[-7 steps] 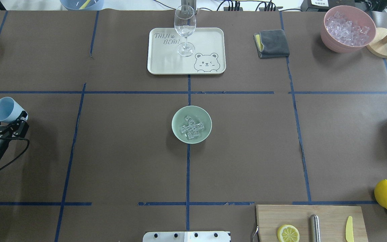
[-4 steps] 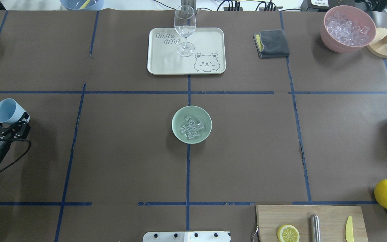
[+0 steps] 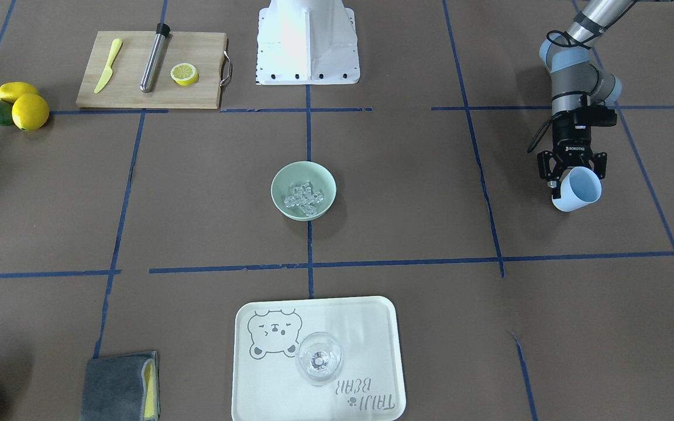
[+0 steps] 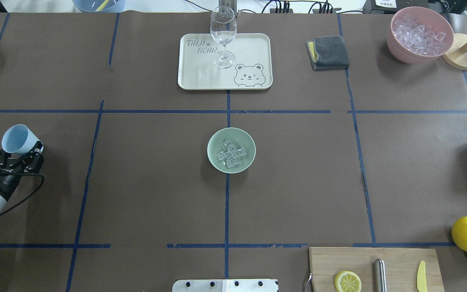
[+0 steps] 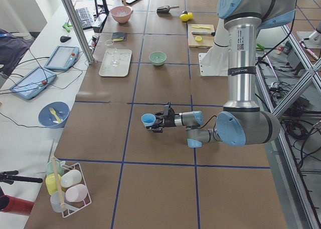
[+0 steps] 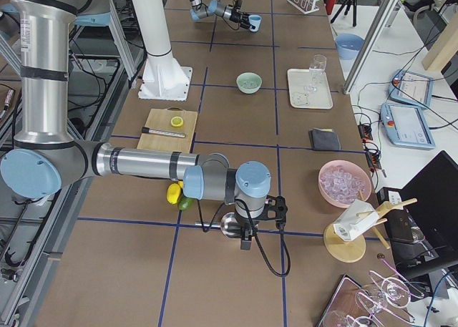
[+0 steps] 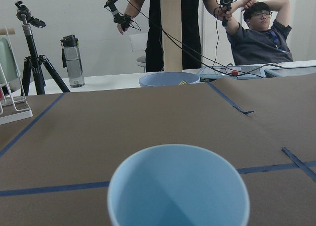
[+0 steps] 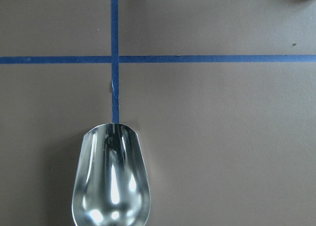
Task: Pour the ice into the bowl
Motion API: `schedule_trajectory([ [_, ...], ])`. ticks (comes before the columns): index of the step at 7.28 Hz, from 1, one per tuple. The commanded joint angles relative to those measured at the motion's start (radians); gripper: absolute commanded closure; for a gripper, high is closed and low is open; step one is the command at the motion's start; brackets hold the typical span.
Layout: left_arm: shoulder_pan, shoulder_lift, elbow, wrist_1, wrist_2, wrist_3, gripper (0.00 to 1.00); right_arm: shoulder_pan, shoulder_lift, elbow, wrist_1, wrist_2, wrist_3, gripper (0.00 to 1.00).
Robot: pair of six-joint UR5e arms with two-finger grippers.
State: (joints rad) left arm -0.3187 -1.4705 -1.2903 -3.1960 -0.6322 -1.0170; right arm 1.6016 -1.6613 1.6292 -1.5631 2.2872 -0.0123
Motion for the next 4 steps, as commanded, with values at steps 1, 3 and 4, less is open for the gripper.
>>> schedule_trajectory([
  [1,0.001,0.001,0.002,-0.004,0.0,0.0,0.0,0.0,0.0,0.0,0.0,0.0,0.0,0.0],
  [3,0.001,0.002,-0.001,-0.012,0.019,0.002,0.0,0.0,0.0,0.0,0.0,0.0,0.0,0.0],
  [4,0.001,0.004,-0.007,-0.016,0.025,0.002,0.0,0.001,0.0,0.0,0.0,0.0,0.0,0.0],
])
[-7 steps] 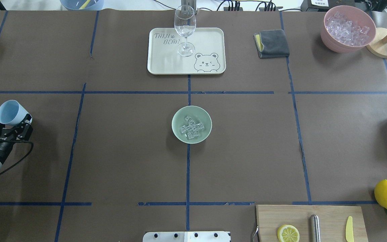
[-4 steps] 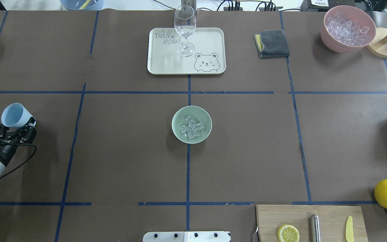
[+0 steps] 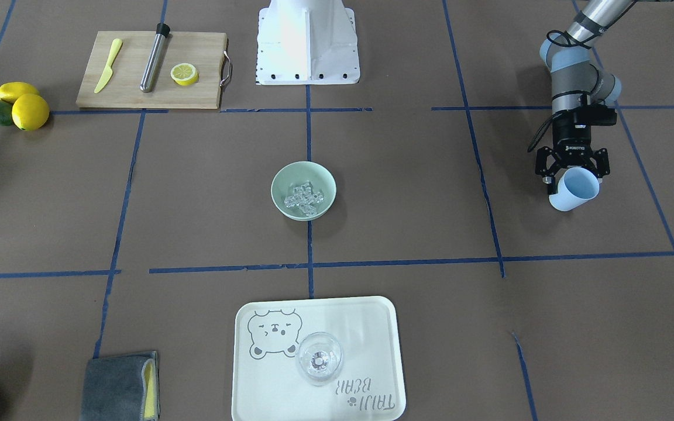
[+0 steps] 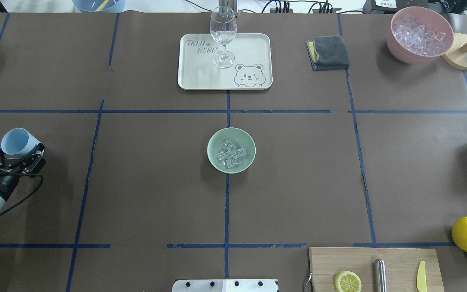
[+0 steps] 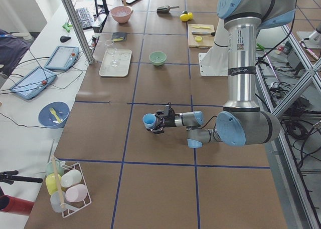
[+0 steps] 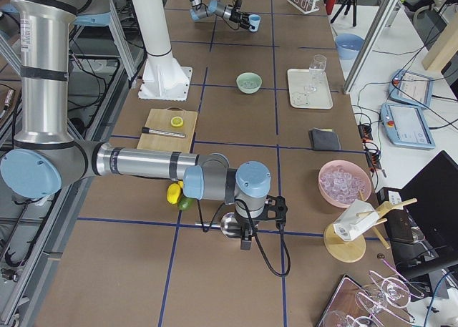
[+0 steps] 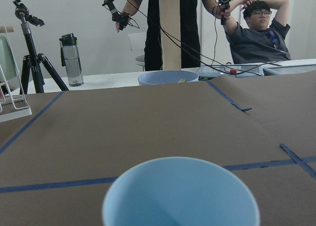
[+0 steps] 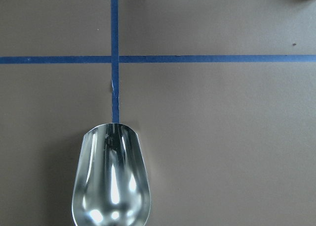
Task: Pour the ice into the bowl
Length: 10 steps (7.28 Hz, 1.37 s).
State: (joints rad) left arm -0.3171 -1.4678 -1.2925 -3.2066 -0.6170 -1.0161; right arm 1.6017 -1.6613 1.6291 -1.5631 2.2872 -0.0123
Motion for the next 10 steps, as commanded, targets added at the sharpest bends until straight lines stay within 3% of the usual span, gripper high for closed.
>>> schedule_trajectory([
  [1,0.0,0.001,-0.011,-0.009,0.043,0.002,0.0,0.0,0.003,0.0,0.0,0.0,0.0,0.0],
  [4,0.0,-0.002,-0.039,-0.117,0.152,0.014,0.0,0.0,0.009,-0.002,0.0,0.0,0.002,0.0],
  [6,-0.003,0.012,-0.124,-0.125,0.142,0.104,0.0,0.0,0.012,-0.002,0.0,0.0,0.002,0.0],
  [7,-0.032,0.018,-0.137,-0.19,0.017,0.22,0.0,0.0,0.012,-0.002,0.0,0.0,0.002,0.0],
  [8,-0.137,0.02,-0.139,-0.193,-0.135,0.303,0.0,0.0,0.014,-0.002,0.0,0.0,0.002,0.0],
  [9,-0.302,0.02,-0.152,-0.174,-0.368,0.402,0.0,0.0,0.012,0.0,0.0,0.0,0.002,0.0],
  [10,-0.506,0.008,-0.181,-0.076,-0.652,0.524,0.0,0.0,0.014,0.0,0.0,0.0,0.002,0.0],
])
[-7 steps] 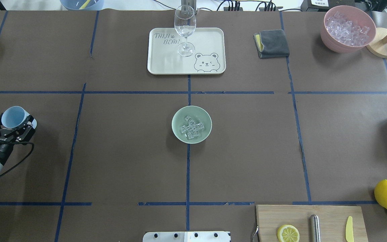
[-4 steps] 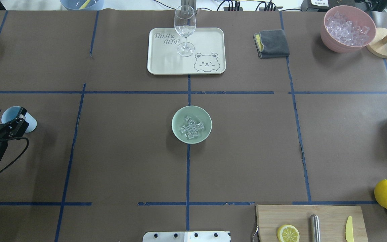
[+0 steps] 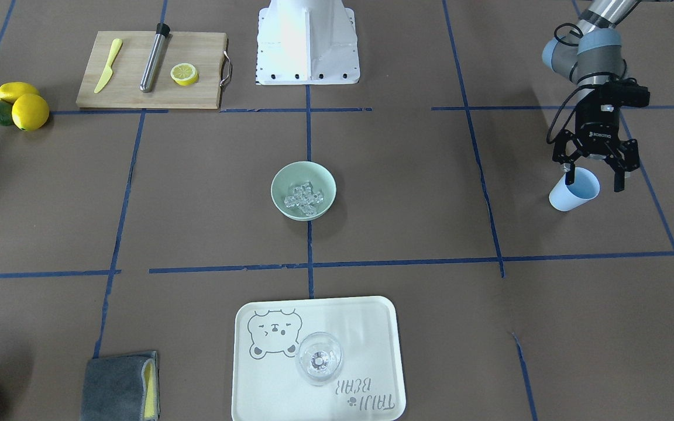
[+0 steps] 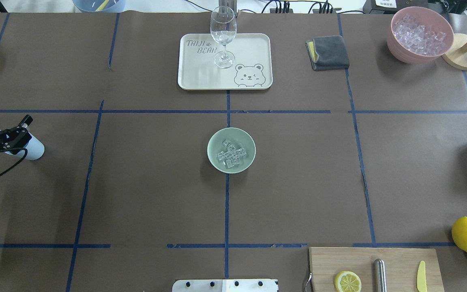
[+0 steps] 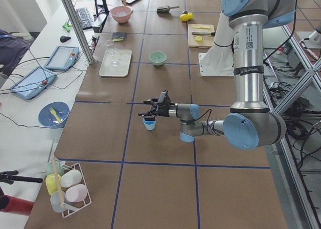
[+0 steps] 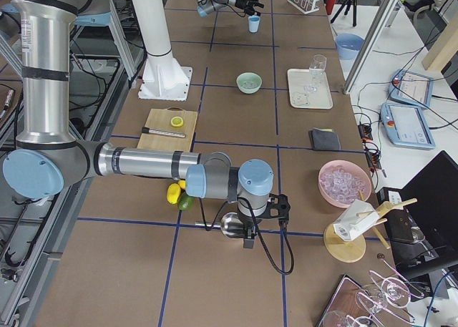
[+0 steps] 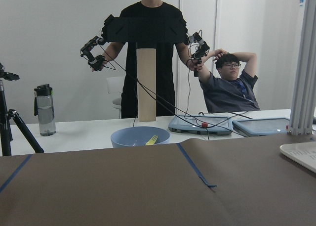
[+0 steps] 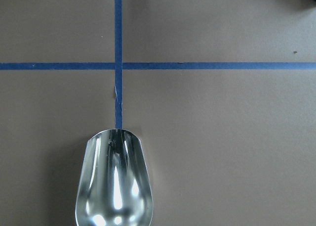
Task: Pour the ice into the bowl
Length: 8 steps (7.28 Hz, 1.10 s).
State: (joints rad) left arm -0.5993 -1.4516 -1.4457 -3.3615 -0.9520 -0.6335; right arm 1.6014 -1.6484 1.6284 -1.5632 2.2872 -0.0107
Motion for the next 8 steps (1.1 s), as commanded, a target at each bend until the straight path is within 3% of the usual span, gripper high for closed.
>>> schedule_trajectory([
  [1,-0.382,-0.013,-0.094,0.243,-0.531,0.234,0.0,0.0,0.001,0.001,0.0,0.0,0.0,0.0],
  [3,-0.636,-0.065,-0.285,0.725,-0.788,0.488,0.0,0.0,-0.001,0.002,0.0,0.0,0.0,0.0],
  [4,-0.74,-0.082,-0.312,0.898,-0.87,0.614,0.0,0.0,0.001,0.005,0.0,0.002,0.003,0.0],
  [5,-0.822,-0.169,-0.305,1.135,-0.974,0.711,0.0,0.0,0.005,0.013,0.0,0.002,0.003,0.0],
  [6,-0.923,-0.221,-0.303,1.444,-1.049,0.709,0.0,0.0,0.027,0.018,0.0,0.009,0.003,0.0],
  [7,-0.936,-0.233,-0.28,1.641,-1.057,0.707,0.0,0.0,0.044,0.025,0.0,0.053,0.003,0.0],
  [8,-0.956,-0.23,-0.263,1.762,-1.065,0.712,0.0,-0.001,0.062,0.054,-0.003,0.099,0.002,0.0],
])
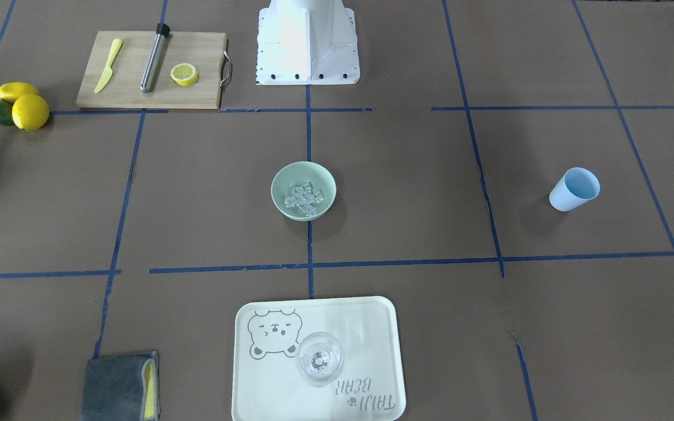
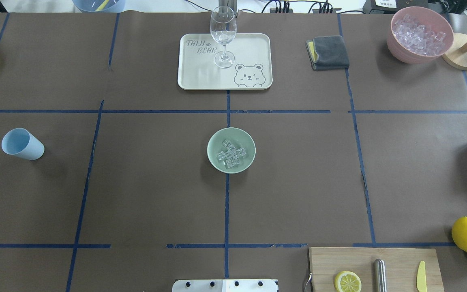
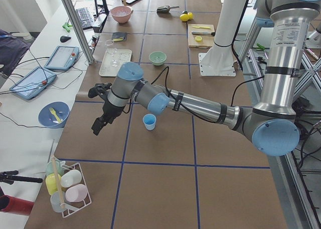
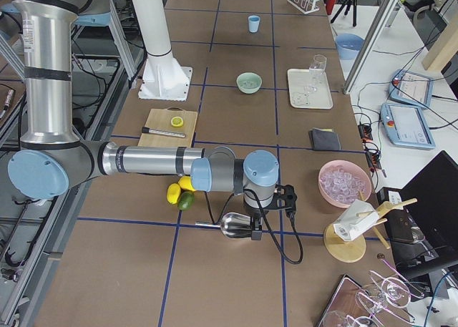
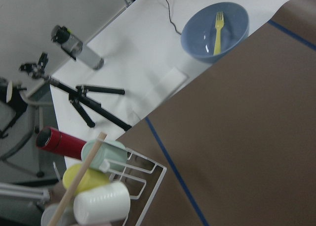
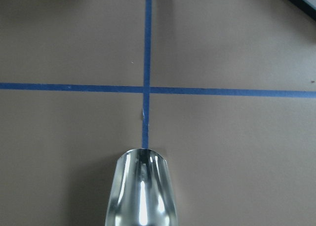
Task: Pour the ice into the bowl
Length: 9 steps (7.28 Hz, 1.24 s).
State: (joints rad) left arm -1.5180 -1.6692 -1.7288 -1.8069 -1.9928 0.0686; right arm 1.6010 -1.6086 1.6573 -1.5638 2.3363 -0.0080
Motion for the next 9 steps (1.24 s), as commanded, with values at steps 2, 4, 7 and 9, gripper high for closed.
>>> schedule_trajectory([
  [2,-0.07,0.131,0.079,0.221,-0.314,0.011,0.0,-0.089,0.047,0.122,0.002,0.051,0.028,0.0],
  [4,-0.071,0.186,0.072,0.219,-0.396,0.017,0.0,-0.246,0.08,0.278,0.001,0.043,0.242,0.0],
  [7,-0.07,0.164,0.069,0.221,-0.388,0.011,0.0,-0.483,0.18,0.421,0.004,-0.063,0.507,0.0],
  [9,-0.07,0.164,0.069,0.206,-0.389,0.013,0.0,-0.728,0.322,0.425,-0.016,-0.202,0.833,0.0],
])
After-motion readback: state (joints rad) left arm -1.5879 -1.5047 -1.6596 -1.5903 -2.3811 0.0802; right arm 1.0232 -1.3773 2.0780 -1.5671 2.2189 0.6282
